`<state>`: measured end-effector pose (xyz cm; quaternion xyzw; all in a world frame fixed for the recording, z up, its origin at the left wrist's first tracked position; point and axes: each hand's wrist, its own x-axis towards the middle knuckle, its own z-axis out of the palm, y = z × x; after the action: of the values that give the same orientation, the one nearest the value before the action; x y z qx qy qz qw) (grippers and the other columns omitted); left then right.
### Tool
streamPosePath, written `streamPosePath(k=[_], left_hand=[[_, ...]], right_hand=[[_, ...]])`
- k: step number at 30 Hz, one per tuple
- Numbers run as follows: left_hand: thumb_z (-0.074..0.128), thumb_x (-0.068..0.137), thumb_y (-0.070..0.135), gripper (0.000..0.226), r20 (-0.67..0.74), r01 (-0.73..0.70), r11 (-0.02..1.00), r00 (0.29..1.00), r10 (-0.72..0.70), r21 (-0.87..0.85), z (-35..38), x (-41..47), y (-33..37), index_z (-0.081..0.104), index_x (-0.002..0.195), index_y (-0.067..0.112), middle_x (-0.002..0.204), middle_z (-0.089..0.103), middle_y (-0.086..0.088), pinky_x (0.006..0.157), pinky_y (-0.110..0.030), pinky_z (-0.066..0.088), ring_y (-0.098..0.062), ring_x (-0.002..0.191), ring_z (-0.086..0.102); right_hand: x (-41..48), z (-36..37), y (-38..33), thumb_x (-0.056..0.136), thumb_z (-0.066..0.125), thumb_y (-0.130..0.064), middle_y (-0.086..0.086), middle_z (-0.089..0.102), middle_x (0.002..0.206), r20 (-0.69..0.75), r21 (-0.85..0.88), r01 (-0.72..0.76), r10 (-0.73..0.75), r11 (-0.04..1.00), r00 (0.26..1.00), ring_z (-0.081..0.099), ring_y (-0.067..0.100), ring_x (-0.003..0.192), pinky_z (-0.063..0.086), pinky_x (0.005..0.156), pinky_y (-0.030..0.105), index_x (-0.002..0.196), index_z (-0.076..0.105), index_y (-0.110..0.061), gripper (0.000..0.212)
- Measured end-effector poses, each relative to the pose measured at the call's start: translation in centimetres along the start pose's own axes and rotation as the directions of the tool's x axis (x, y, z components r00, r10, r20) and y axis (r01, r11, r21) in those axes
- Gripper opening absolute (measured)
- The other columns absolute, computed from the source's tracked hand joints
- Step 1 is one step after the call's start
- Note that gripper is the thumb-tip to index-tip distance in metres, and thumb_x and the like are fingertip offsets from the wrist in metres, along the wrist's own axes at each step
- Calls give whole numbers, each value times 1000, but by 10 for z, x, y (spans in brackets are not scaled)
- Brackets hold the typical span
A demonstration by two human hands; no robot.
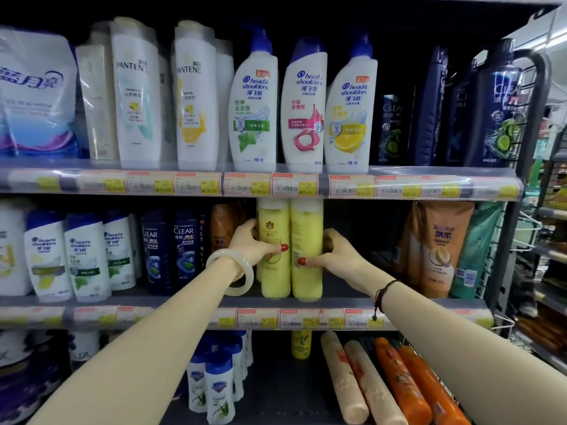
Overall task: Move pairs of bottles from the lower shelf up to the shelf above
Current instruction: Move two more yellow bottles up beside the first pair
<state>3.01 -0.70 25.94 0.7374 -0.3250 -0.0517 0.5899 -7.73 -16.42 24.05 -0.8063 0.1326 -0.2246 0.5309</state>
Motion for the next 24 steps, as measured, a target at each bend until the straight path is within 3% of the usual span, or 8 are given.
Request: streamPosePath(k=[3,8,12,24], left_hand=[[82,68,10,72,0,-8,1000,1000,8,21,-4,0,-4,48,131,11,130,57,-9,95,-35,46,-23,119,55],[79,71,10,80,63,-7,996,998,2,89,-3,-1,0,37,139,14,136,51,-8,98,-36,44,-26,126,50],[81,68,7,89,102,19,989,994,-34,145,-3,-4,-4,30,140,20,130,51,-4,98,-50,49,-27,123,51],[81,68,8,84,74,-3,989,997,-8,151,-1,3,-17,33,136,22,112,51,3,94,-52,51,-29,116,56]], right_hand=[[1,3,-1,73,79,-9,8,58,125,-19,-4,2,-2,1000,1000,57,22,110,51,97,42,132,42,-10,69],[-4,-2,0,77,75,-8,9,57,127,21,-2,-66,66,998,998,57,28,115,54,88,45,135,38,-15,69],[-7,0,3,79,74,-9,12,55,129,32,-26,-67,67,997,997,56,31,119,53,91,51,135,37,-14,68],[0,6,8,79,75,-13,6,56,118,-25,-44,-14,13,999,1000,58,29,115,54,91,50,132,41,-12,63]])
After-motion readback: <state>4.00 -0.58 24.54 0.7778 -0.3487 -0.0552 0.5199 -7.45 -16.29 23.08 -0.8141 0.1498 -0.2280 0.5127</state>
